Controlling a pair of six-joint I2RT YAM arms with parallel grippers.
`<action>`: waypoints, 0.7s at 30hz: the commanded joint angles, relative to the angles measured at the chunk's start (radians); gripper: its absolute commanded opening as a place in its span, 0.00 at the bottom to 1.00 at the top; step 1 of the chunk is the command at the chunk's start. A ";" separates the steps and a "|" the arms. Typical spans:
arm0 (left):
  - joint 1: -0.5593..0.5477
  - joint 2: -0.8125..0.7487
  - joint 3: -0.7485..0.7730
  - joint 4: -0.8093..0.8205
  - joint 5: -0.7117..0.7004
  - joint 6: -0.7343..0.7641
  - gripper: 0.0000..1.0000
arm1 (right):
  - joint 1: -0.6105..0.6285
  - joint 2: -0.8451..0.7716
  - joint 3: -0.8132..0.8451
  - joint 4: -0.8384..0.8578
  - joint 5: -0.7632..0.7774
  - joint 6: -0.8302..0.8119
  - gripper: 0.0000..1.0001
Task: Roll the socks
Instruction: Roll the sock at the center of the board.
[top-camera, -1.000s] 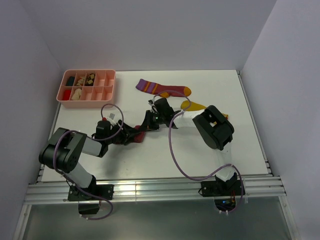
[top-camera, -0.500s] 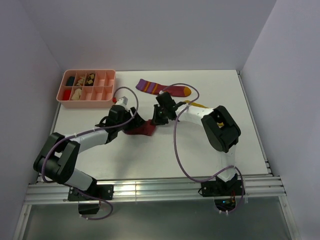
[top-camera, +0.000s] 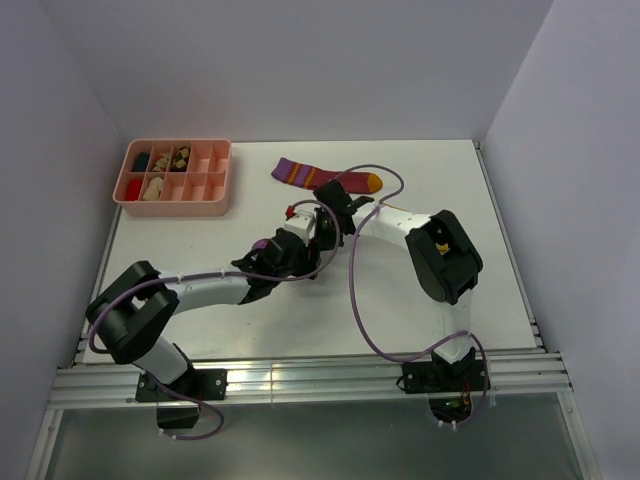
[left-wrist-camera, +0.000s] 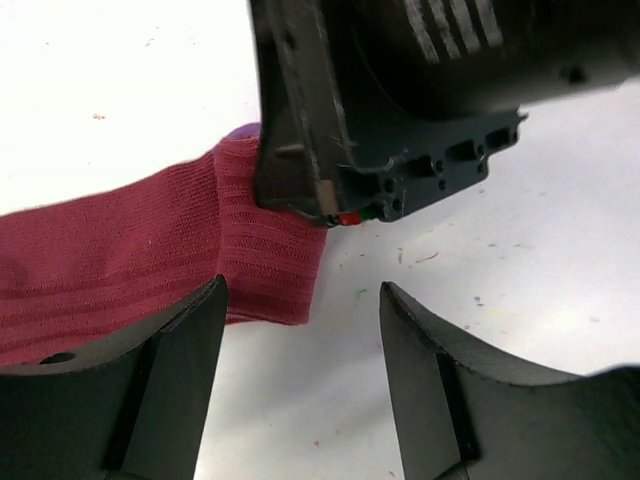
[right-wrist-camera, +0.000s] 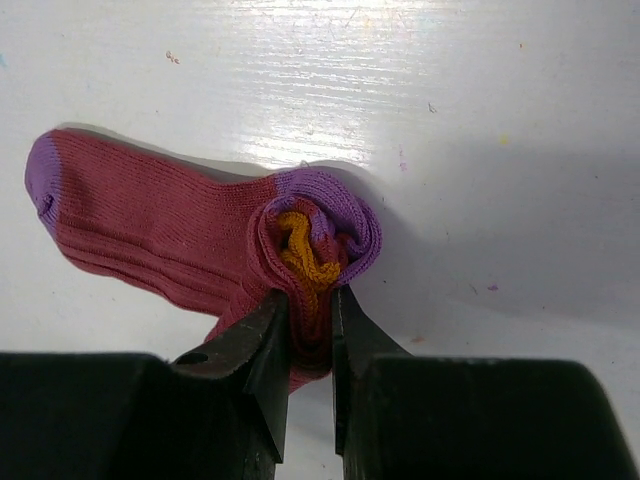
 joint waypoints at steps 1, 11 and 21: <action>-0.041 0.047 0.051 0.059 -0.123 0.104 0.66 | -0.012 0.046 -0.002 -0.163 0.049 -0.023 0.00; -0.107 0.225 0.149 -0.024 -0.273 0.089 0.59 | -0.012 0.045 -0.014 -0.145 0.003 -0.014 0.00; -0.121 0.301 0.168 -0.142 -0.295 -0.002 0.04 | -0.013 0.023 -0.061 -0.061 -0.075 0.003 0.00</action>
